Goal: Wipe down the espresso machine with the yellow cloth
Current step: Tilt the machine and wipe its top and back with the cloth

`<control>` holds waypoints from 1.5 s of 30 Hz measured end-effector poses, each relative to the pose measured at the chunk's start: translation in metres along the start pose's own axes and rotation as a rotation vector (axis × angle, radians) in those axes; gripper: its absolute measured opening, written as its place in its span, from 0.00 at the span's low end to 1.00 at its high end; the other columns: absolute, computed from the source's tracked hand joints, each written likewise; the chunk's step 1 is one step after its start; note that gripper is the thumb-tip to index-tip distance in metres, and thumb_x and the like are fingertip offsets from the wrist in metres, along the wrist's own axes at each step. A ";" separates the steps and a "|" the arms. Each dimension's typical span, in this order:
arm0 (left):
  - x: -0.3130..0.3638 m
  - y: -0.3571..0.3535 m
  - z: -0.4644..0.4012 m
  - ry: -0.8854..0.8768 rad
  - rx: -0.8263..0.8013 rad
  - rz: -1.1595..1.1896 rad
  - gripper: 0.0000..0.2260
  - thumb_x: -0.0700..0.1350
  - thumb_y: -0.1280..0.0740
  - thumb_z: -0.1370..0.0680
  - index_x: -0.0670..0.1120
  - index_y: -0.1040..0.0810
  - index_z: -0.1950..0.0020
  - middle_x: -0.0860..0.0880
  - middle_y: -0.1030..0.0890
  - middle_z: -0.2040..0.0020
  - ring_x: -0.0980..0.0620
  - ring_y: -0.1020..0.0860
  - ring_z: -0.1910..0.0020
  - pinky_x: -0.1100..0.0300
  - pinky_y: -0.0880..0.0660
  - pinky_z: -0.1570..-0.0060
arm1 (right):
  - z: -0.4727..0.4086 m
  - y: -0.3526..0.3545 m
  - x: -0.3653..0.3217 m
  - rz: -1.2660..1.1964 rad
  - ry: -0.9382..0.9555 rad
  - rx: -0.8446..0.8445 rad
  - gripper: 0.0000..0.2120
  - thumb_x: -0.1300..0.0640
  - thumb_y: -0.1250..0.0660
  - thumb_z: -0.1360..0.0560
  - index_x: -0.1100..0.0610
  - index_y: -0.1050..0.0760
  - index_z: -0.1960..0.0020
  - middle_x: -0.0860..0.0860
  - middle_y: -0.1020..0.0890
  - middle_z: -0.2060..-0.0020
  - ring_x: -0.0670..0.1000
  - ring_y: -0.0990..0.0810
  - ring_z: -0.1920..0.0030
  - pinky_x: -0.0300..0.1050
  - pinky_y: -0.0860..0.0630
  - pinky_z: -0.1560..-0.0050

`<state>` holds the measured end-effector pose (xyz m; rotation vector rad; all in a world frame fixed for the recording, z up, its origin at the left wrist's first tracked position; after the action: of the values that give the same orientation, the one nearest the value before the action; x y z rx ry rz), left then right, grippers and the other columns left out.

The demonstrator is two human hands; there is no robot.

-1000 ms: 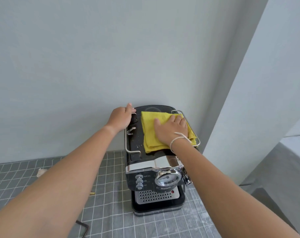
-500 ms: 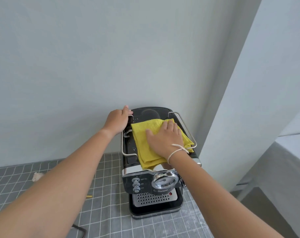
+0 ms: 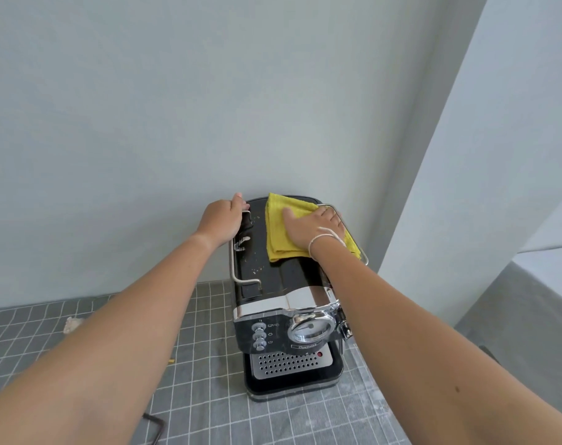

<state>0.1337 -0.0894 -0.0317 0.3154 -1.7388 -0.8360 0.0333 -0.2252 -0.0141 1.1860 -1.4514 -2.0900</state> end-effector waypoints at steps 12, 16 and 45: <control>0.001 -0.001 0.001 0.005 0.017 0.048 0.23 0.48 0.53 0.17 0.41 0.22 0.39 0.47 0.23 0.35 0.50 0.30 0.32 0.65 0.40 0.35 | 0.076 -0.015 0.009 0.096 0.242 -0.020 0.45 0.36 0.44 0.26 0.64 0.59 0.25 0.60 0.55 0.24 0.59 0.58 0.24 0.53 0.59 0.26; 0.002 -0.001 0.000 0.005 0.005 0.033 0.23 0.48 0.53 0.17 0.40 0.22 0.39 0.46 0.23 0.35 0.51 0.30 0.32 0.65 0.41 0.35 | 0.042 -0.009 0.006 0.104 0.143 0.014 0.45 0.34 0.47 0.26 0.64 0.57 0.24 0.60 0.52 0.24 0.58 0.55 0.24 0.52 0.56 0.25; 0.005 0.002 0.007 0.024 0.074 0.046 0.22 0.48 0.52 0.17 0.42 0.22 0.38 0.43 0.23 0.36 0.46 0.29 0.34 0.62 0.36 0.37 | -0.035 -0.013 -0.036 0.161 0.359 -0.022 0.34 0.41 0.48 0.23 0.63 0.45 0.26 0.58 0.40 0.26 0.56 0.44 0.26 0.50 0.47 0.26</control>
<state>0.1255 -0.0885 -0.0280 0.3322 -1.7514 -0.7332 0.0841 -0.2170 -0.0141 1.3070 -1.3041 -1.6793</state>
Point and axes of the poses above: each hand's wrist, its own z-axis away from the middle knuckle, its own y-axis out of the back of the hand, x = y × z, the point moved 1 cm from there along -z, towards the middle knuckle
